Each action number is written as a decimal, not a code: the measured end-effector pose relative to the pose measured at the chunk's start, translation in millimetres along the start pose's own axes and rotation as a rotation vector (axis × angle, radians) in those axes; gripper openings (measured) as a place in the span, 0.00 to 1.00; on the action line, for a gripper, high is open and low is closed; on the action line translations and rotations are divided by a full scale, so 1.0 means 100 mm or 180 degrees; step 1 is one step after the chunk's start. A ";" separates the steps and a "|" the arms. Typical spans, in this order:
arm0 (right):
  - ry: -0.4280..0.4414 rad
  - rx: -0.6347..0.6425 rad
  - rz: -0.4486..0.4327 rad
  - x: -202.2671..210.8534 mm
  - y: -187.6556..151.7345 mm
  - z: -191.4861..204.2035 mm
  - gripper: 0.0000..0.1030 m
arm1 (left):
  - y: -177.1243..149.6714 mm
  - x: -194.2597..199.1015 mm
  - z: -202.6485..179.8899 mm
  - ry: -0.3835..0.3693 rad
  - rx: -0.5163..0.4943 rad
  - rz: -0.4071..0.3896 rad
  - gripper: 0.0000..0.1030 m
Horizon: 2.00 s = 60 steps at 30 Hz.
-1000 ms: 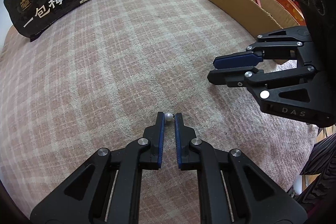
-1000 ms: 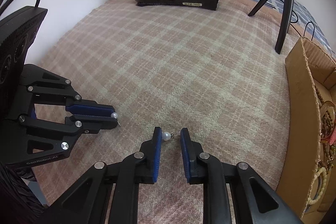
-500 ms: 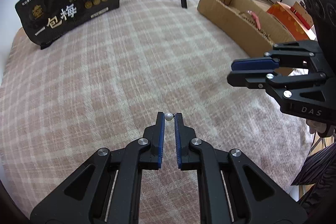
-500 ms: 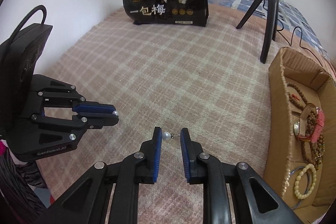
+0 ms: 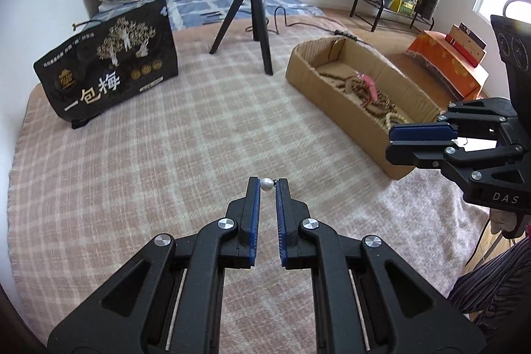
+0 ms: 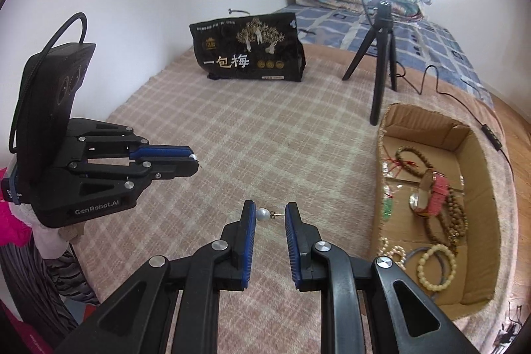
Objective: Organize jewelry
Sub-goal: 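Carry both pearl earrings into the cardboard box and open both tools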
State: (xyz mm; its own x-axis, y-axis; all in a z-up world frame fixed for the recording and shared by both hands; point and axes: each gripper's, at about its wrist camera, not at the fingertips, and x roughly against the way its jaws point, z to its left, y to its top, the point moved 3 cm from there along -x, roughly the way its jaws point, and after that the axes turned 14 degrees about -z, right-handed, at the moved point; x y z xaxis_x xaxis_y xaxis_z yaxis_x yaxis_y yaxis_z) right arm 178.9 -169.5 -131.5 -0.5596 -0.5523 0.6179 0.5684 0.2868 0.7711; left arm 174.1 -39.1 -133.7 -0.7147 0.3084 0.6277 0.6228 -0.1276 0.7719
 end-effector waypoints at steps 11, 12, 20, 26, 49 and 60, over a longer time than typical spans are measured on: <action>-0.0354 -0.0174 -0.0131 0.54 -0.10 -0.47 0.16 | 0.28 -0.12 -0.43 -0.0182 -0.0060 -0.0168 0.07; -0.0395 -0.0203 -0.0138 0.58 -0.12 -0.54 0.16 | 0.31 -0.15 -0.47 -0.0205 -0.0057 -0.0177 0.07; -0.0602 -0.0414 -0.0181 0.79 -0.24 -0.88 0.16 | 0.47 -0.38 -0.76 -0.0308 -0.0102 -0.0200 0.07; -0.0685 -0.0507 -0.0184 0.83 -0.31 -1.05 0.16 | 0.59 -0.57 -0.90 -0.0338 -0.0103 -0.0218 0.07; -0.0814 -0.0648 -0.0128 0.68 -0.35 -1.35 0.16 | 0.93 -1.19 -1.15 -0.0307 -0.0055 -0.0277 0.07; -0.0879 -0.0661 -0.0103 0.65 -0.35 -1.37 0.17 | 0.97 -1.27 -1.19 -0.0289 -0.0013 -0.0280 0.07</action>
State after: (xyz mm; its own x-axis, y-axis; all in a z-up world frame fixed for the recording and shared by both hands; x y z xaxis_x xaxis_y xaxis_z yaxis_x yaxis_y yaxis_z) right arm 205.6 -322.8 -139.6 -0.7053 -0.3178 0.6337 0.6424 0.0916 0.7609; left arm 287.9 -202.5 -126.3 -0.7346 0.4027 0.5460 0.5575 -0.1003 0.8241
